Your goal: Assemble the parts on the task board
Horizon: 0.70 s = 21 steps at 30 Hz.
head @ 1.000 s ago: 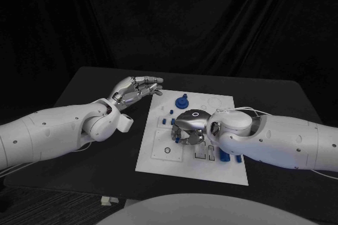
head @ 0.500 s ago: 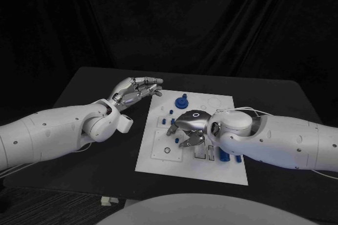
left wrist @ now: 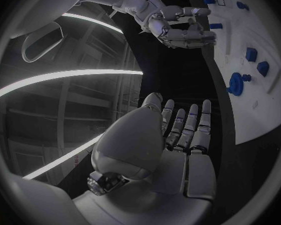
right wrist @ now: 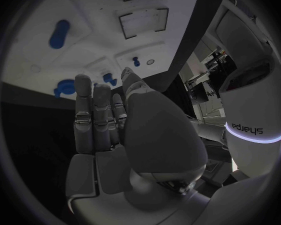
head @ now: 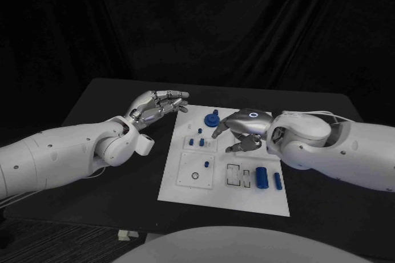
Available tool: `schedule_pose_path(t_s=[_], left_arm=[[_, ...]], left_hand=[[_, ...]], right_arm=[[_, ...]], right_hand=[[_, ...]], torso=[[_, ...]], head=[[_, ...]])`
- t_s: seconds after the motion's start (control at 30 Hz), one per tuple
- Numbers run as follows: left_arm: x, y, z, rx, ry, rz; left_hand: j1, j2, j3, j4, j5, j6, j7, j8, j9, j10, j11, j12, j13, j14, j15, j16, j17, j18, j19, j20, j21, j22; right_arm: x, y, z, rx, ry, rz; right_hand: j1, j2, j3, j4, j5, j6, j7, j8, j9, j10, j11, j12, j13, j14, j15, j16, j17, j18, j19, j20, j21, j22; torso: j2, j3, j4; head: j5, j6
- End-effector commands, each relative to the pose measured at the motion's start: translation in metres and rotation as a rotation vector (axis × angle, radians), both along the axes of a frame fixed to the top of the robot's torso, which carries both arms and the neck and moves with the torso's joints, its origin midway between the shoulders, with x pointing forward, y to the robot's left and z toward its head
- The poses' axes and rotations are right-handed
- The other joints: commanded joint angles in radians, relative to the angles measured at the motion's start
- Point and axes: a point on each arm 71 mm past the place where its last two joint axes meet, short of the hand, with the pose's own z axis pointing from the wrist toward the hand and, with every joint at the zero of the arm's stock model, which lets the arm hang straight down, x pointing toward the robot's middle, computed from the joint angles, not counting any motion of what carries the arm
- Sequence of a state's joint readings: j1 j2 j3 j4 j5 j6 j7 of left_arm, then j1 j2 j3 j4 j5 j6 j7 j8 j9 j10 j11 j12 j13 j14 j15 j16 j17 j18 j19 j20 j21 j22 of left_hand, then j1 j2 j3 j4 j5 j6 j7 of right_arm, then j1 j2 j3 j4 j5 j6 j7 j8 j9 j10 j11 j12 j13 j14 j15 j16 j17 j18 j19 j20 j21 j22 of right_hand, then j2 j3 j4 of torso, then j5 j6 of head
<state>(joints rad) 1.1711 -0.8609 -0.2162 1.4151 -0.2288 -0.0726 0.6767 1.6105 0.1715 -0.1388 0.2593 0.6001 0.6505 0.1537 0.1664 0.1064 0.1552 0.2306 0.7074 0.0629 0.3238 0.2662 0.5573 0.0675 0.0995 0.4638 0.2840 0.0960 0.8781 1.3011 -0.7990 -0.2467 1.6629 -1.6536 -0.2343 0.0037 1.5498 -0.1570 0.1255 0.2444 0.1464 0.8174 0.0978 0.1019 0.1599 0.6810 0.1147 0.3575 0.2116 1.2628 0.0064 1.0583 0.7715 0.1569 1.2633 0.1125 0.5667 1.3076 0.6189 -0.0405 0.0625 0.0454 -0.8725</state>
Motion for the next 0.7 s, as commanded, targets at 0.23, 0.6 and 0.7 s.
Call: schedule_pose_path(t_s=[0.23, 0.6, 0.7], left_arm=[[-0.001, 0.0, 0.0, -0.019, -0.003, -0.009], [-0.004, 0.001, -0.002, -0.026, -0.003, -0.011], [-0.004, 0.001, -0.002, -0.026, -0.001, -0.012]], left_hand=[[0.019, -0.003, 0.015, -0.006, 0.01, 0.007, 0.001, 0.003, -0.002, 0.006, 0.001, -0.005, 0.001, 0.006, -0.003, 0.0, -0.001, -0.008, 0.006, -0.003, 0.003, -0.003], [0.03, -0.003, 0.033, -0.017, 0.022, 0.013, -0.001, 0.005, -0.003, 0.013, -0.003, -0.008, 0.001, 0.009, -0.005, -0.001, -0.001, -0.007, 0.007, -0.003, 0.004, -0.005], [0.03, -0.003, 0.033, -0.017, 0.022, 0.013, -0.001, 0.005, -0.003, 0.013, -0.003, -0.008, 0.001, 0.009, -0.005, -0.001, -0.001, -0.007, 0.007, -0.003, 0.004, -0.005]], right_arm=[[0.008, -0.058, 0.021, -0.051, -0.039, -0.198], [0.008, -0.105, 0.004, -0.069, -0.021, -0.297], [0.007, -0.107, -0.001, -0.078, -0.006, -0.298]], right_hand=[[-0.002, -0.025, -0.006, 0.032, -0.004, 0.017, -0.044, -0.019, -0.015, -0.02, -0.008, -0.066, -0.08, 0.047, -0.015, -0.115, -0.111, 0.002, 0.043, -0.015, -0.051, 0.029], [0.006, -0.036, -0.017, 0.048, -0.058, -0.082, -0.063, -0.041, -0.068, 0.027, -0.003, -0.095, -0.137, 0.097, -0.017, -0.151, -0.117, -0.004, 0.085, -0.019, -0.042, 0.021], [0.012, -0.026, -0.01, 0.044, -0.061, -0.069, -0.042, -0.039, -0.075, 0.055, 0.0, -0.097, -0.145, 0.105, -0.016, -0.157, -0.114, -0.005, 0.093, -0.019, -0.04, 0.021]], torso=[[-0.001, -0.0007, -0.0006], [0.001, -0.0009, -0.0019], [0.003, 0.0004, 0.0038]], head=[[-0.01, 0.0], [-0.017, 0.0], [-0.024, 0.0]])
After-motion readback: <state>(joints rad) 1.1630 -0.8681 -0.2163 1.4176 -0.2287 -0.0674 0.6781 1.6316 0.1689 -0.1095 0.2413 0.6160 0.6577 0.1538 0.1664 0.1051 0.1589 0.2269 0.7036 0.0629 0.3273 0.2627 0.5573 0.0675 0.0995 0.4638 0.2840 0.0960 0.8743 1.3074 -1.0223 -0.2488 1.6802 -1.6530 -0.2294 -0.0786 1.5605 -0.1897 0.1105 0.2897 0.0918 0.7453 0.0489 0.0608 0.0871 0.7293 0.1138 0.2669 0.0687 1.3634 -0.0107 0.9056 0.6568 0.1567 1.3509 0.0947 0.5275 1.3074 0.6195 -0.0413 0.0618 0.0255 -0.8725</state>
